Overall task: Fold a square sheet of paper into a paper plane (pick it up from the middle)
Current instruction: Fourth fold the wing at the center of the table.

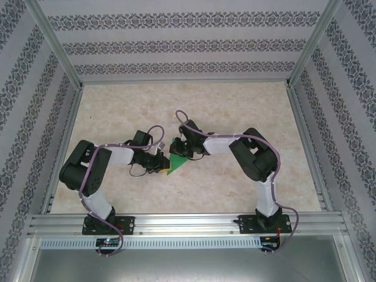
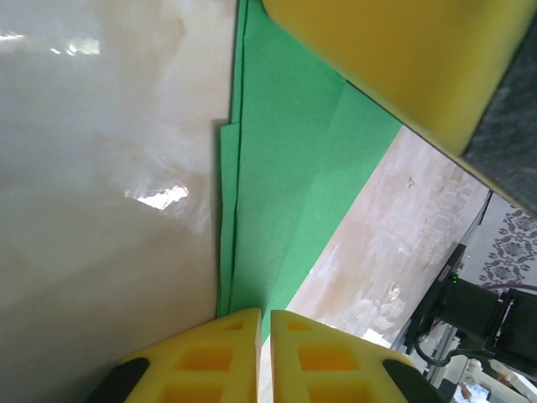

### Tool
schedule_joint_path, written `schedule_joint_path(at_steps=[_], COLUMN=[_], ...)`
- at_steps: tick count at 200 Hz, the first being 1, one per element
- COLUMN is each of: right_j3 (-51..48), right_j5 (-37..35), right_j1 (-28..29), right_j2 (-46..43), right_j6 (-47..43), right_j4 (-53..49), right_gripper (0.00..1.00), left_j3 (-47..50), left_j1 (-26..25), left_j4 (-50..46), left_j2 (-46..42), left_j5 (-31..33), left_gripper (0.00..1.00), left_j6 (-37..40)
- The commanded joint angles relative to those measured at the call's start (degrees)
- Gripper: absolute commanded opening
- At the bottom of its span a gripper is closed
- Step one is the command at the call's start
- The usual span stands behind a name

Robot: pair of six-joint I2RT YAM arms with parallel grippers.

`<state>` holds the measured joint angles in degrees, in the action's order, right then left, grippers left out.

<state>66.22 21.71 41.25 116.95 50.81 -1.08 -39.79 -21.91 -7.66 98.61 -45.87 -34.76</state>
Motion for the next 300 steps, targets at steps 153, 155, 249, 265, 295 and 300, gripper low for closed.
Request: schedule_joint_path(at_steps=[153, 155, 249, 265, 295, 300], right_j3=[-2.67, -2.65, -3.19, -3.2, -3.42, -3.53], right_j5=[-4.34, -4.38, -4.58, -4.47, -4.1, -4.07], right_j1=[1.15, 1.14, 1.41, 1.42, 1.39, 1.42], right_j2=[4.07, 4.06, 3.73, 3.8, 3.81, 3.79], right_j6=[-1.85, -1.85, -1.59, -1.66, -1.15, -1.1], right_j4=[-5.38, -5.37, -5.11, -4.82, -3.98, -3.88], right_gripper=[0.13, 0.13, 0.13, 0.13, 0.13, 0.13], left_j3=[9.44, 9.46, 0.45, -2.47, -3.84, -3.82], left_j1=[-3.15, -3.14, -3.24, -3.25, -3.26, -3.27], left_j4=[-10.91, -11.07, -17.21, -15.75, -9.07, -7.81], left_j2=[-7.03, -7.14, -23.98, -20.71, -14.38, -13.34], left_j5=[3.98, 4.02, 8.79, 8.54, 7.23, 6.62], left_gripper=[0.1, 0.1, 0.13, 0.13, 0.13, 0.13], left_j6=[-0.34, -0.42, -3.39, -2.85, -3.07, -3.22])
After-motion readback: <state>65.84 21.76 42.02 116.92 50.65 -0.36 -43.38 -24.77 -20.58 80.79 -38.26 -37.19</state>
